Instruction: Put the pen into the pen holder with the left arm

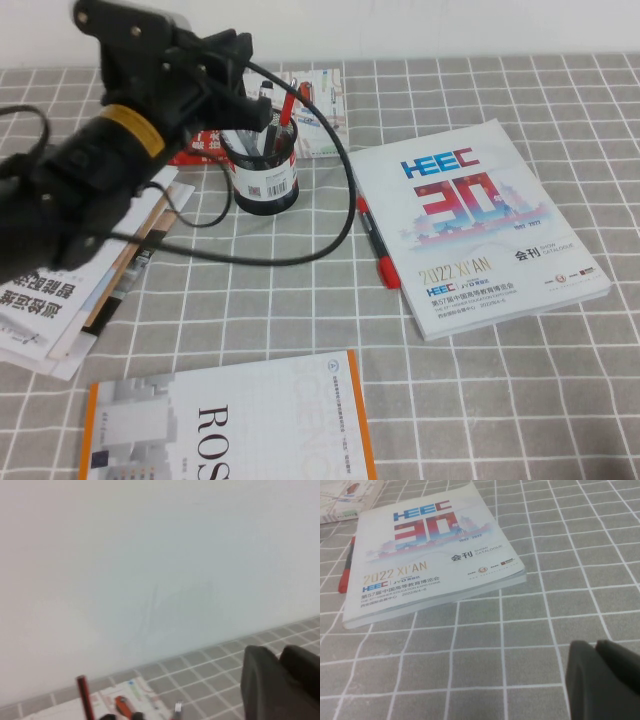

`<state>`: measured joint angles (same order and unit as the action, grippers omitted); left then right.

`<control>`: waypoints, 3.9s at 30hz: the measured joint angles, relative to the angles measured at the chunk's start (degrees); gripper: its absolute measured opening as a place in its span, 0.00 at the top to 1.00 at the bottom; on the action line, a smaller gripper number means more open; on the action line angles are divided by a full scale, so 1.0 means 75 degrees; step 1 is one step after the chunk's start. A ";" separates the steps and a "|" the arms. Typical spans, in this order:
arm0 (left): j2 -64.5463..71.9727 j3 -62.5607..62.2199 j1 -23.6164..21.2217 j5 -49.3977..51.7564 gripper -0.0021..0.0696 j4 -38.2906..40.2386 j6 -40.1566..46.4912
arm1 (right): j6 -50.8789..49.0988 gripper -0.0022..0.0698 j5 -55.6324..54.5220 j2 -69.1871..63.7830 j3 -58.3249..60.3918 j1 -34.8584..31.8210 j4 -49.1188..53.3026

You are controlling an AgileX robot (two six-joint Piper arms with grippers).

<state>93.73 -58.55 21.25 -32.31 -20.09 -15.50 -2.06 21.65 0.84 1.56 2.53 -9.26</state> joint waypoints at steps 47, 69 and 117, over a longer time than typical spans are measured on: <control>-1.1163 0.7757 0.0000 0.4609 0.97 -0.1273 -0.3157 | 0.0000 0.99 0.0000 0.0000 0.0000 0.0000 0.0000; -1.1267 0.7987 -0.0033 0.5447 0.97 -0.1365 -0.3136 | 0.0000 0.99 0.0000 0.0000 0.0000 0.0000 0.0000; -1.2561 0.8004 -0.1926 0.7192 0.97 0.3112 0.2729 | 0.0000 0.99 0.0000 0.0000 0.0000 0.0000 0.0000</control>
<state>-0.48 1.48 6.80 21.62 3.25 4.97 -2.06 21.65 0.84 1.56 2.53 -9.26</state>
